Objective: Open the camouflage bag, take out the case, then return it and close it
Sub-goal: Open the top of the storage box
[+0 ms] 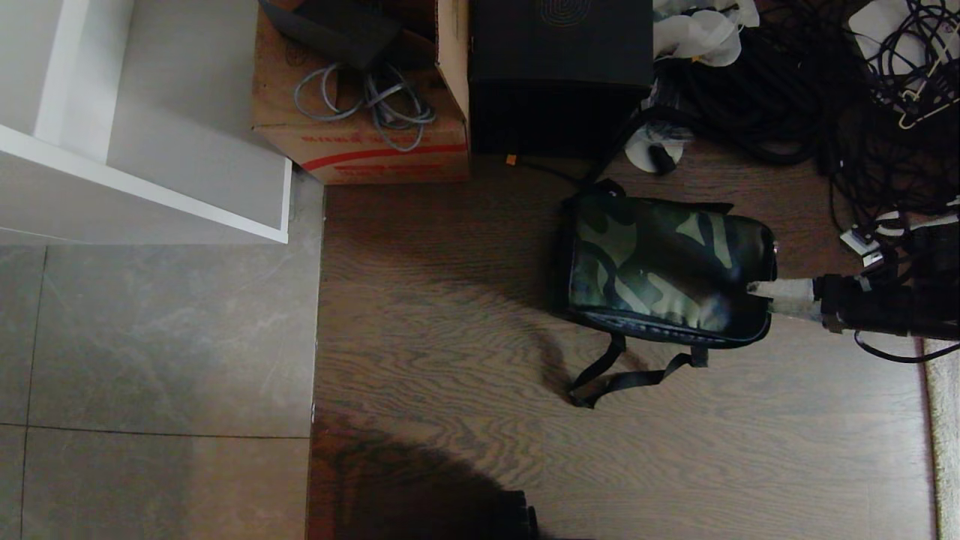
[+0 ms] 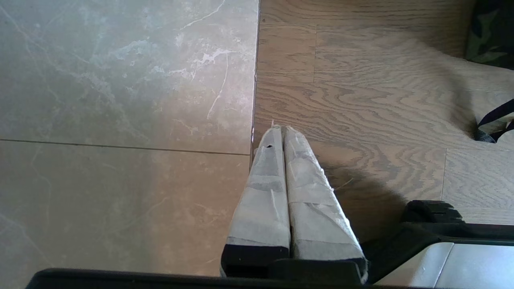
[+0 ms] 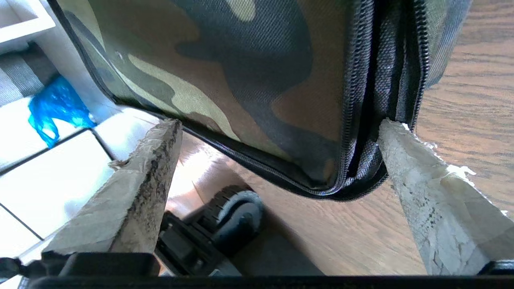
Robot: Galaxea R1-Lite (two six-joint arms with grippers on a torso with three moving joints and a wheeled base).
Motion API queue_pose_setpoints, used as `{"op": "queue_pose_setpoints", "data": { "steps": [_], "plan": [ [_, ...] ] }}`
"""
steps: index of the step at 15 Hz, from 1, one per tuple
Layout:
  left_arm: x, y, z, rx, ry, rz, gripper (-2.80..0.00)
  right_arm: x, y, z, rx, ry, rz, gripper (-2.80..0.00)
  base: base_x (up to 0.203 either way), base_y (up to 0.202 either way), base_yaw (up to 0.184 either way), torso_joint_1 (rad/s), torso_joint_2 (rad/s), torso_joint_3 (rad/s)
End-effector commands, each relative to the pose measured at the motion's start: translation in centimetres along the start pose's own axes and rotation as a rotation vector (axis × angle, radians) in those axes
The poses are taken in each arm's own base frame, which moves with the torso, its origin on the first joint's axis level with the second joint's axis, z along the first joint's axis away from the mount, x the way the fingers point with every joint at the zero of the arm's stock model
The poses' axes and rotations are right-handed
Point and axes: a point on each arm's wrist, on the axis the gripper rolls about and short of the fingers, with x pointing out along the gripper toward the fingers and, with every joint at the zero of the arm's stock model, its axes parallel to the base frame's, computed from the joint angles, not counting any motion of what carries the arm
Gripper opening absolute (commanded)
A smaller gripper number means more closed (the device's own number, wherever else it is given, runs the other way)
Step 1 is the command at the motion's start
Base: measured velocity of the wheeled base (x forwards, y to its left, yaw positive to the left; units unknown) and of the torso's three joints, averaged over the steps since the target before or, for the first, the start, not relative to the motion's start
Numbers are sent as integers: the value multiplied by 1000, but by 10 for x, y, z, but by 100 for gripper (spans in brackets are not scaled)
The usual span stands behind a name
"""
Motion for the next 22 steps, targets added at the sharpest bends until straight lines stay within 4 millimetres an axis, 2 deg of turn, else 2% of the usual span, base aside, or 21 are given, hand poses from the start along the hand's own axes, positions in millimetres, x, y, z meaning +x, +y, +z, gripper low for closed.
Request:
{"op": "queue_pose_setpoints", "data": {
  "steps": [1, 5, 10, 13, 20, 21, 22],
  "plan": [
    [0, 0, 0, 0, 1, 0, -280, 2, -1, -2, 4, 6, -1, 0, 0, 0, 0, 0, 0, 0],
    [0, 0, 0, 0, 1, 0, -280, 7, 3, -5, 10, 18, -24, 0, 0, 0, 0, 0, 0, 0],
    [0, 0, 0, 0, 1, 0, -280, 26, 13, -7, 36, 46, -84, 0, 0, 0, 0, 0, 0, 0],
    [0, 0, 0, 0, 1, 0, -280, 28, 19, -7, 75, 48, -74, 0, 0, 0, 0, 0, 0, 0],
    [0, 0, 0, 0, 1, 0, -280, 27, 19, -7, 83, 29, -74, 0, 0, 0, 0, 0, 0, 0],
    [0, 0, 0, 0, 1, 0, -280, 27, 19, -6, 82, 22, -73, -175, 0, 0, 0, 0, 0, 0],
    [0, 0, 0, 0, 1, 0, -280, 27, 19, -5, 81, 18, -72, -280, 0, 0, 0, 0, 0, 0]
  ]
}}
